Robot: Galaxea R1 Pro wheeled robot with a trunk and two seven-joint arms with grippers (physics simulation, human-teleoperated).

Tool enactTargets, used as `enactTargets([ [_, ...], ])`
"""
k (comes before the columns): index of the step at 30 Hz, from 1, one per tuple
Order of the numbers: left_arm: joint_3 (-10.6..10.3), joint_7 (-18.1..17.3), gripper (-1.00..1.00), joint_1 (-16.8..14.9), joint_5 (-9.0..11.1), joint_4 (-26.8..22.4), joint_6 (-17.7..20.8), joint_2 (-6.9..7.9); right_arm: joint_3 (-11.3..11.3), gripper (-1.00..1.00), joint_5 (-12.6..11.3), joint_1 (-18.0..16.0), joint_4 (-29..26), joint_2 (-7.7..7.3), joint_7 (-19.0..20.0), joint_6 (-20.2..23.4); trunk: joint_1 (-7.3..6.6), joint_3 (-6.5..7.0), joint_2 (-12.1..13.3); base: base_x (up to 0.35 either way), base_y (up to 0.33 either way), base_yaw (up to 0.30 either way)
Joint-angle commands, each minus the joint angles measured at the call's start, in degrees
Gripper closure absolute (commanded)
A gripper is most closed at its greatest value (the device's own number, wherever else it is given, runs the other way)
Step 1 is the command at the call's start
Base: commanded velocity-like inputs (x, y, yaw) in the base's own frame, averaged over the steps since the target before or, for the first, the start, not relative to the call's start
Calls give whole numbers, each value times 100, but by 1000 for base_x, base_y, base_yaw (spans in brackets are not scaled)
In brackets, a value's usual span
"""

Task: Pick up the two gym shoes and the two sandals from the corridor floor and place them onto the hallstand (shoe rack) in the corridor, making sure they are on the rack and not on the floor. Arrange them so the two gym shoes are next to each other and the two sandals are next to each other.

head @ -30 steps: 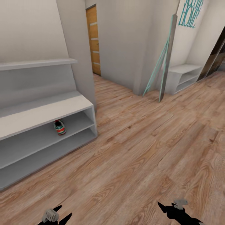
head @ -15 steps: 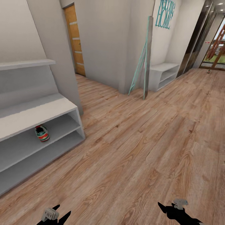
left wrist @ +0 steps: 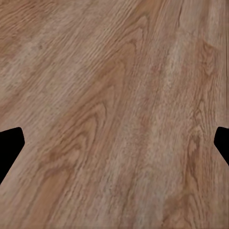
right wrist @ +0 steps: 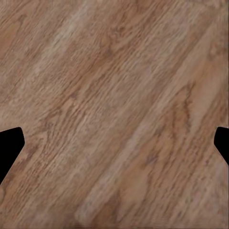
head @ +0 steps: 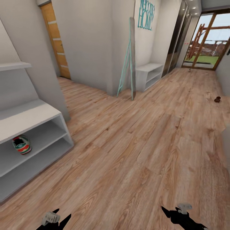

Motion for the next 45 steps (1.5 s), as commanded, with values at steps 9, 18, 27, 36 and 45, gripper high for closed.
enactTargets([
  [9, 43, -4, -100, -4, -60, -3, -30, -10, -5, -100, -52, -6, 44, 1, 39, -32, -1, -4, -2, 36, 0, -300],
  [18, 49, 108, -100, -4, -53, -3, -29, -10, -5, -100, -52, -6, 48, 7, 39, -36, -1, -4, -2, 263, 0, -300],
  [27, 49, 285, -100, -4, -39, -1, -30, -10, -1, -100, -45, -6, 47, 21, 39, -36, -1, -4, -2, 331, 0, -300],
  [36, 50, 298, -100, -4, -33, -3, -23, -2, 5, -100, -42, -6, 49, 50, 39, -36, -1, -4, -2, 339, 0, -300],
  [45, 50, 298, -100, -4, -35, 3, -21, -13, 7, -100, -35, -6, 50, 52, 45, -36, -1, 15, -2, 339, 0, -290],
])
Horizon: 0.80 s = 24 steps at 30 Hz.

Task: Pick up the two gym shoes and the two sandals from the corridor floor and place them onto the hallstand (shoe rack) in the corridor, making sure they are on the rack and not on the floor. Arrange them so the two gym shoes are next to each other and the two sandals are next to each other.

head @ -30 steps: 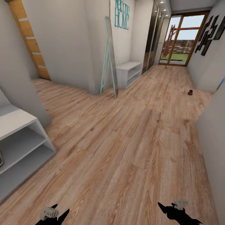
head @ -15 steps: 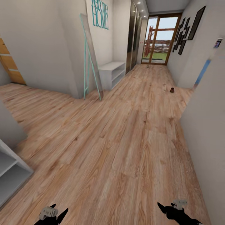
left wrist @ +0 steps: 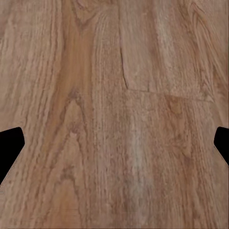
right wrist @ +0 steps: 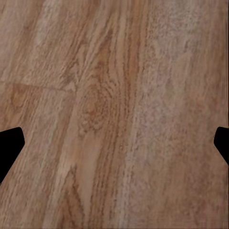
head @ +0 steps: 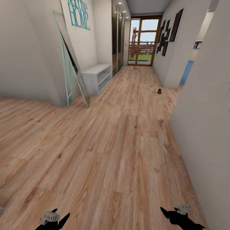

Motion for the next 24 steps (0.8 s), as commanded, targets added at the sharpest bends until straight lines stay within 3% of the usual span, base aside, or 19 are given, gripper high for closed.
enactTargets([
  [1, 42, -28, -100, -4, -59, 0, -28, -7, -2, -100, -57, -6, 11, -1, 40, 1, 3, 1, -2, 339, 0, -247],
  [9, 60, -22, -100, -4, -52, 39, -28, -6, 3, -100, -49, -6, 15, 9, 41, 1, 3, 34, -2, 339, 0, -138],
  [16, 255, 157, -100, -4, 113, 46, -35, -11, 3, -100, -48, -6, 31, 18, 35, -35, 3, 36, -2, 339, 0, -11],
  [20, 299, 466, -100, -4, 161, 53, -42, -32, 3, -100, -46, -6, 118, 23, -86, -327, 3, 37, -2, 339, 0, -2],
  [24, 310, 770, -100, -4, 173, 71, -53, -98, 6, -100, -45, -6, 391, 45, -614, -883, 3, 37, -2, 339, 0, -1],
])
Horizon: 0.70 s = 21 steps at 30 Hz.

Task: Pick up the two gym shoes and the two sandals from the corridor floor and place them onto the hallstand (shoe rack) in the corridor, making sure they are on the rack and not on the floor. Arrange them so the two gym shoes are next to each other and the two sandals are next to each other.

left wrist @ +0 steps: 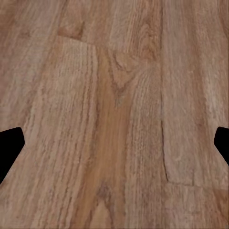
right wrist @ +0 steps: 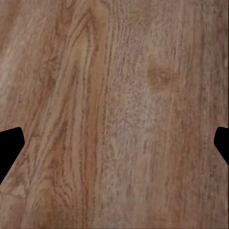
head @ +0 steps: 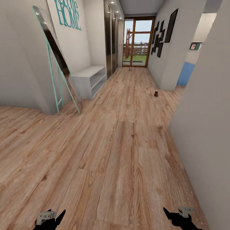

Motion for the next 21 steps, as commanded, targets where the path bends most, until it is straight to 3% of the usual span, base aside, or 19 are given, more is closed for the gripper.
enactTargets([
  [1, 43, 10, -100, -6, -53, 3, -29, -12, -19, -100, -59, -4, 54, 19, -51, -103, 3, -5, -2, 339, 0, 0],
  [5, 43, 142, -100, -6, -50, 14, -35, -38, -13, -100, -13, -4, 214, 235, -525, -682, 3, -5, -2, 339, 0, 0],
  [8, 40, 166, -100, -6, -51, 16, -36, -44, -10, -100, 61, -4, 262, 312, -621, -899, 3, -5, -2, 339, 0, 0],
  [12, 38, 180, -100, -6, -55, 19, -37, -48, -7, -100, 173, -4, 329, 359, -681, -1040, 3, -5, -2, 339, 0, 0],
  [17, 22, 160, -100, 2, -48, 35, -46, -155, -17, -100, 336, -4, 396, 420, -730, -1096, 2, -5, -2, 0, 0, 0],
  [21, 25, 168, -100, 2, -42, 52, -46, -149, -16, -100, 246, -4, 398, 452, -718, -1083, 2, -5, -2, 123, 0, 0],
])
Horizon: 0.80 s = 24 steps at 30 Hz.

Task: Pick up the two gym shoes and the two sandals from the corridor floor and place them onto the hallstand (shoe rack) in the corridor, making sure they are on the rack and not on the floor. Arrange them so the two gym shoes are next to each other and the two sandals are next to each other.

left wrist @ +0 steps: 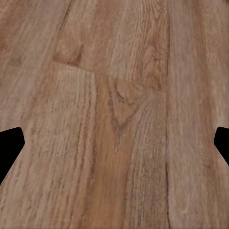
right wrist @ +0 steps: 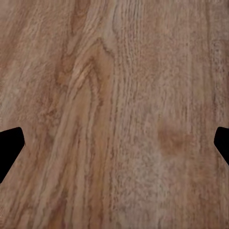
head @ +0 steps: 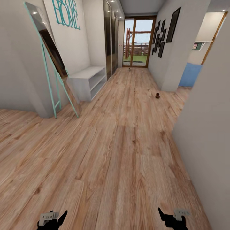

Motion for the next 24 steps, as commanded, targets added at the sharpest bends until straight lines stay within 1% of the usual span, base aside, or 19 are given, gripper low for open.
enactTargets([
  [1, 43, -32, -100, -6, -52, 9, -27, -8, -27, -100, -57, -4, 6, 11, 61, -5, 1, -4, -2, 217, 0, 0],
  [7, 45, -29, -100, -6, -52, 42, -27, -18, -21, -100, -87, -4, 4, 50, 62, -7, 1, -4, -2, 280, 0, 0],
  [17, 46, -5, -100, -6, -56, 53, -27, -26, -20, -100, -92, -4, 4, 58, 61, -8, 1, -4, -2, 331, 0, 0],
  [24, 53, 22, -100, -6, -59, 48, -27, -77, -19, -100, -94, -4, 4, 64, 63, -9, 1, -4, -2, 337, 0, 0],
])
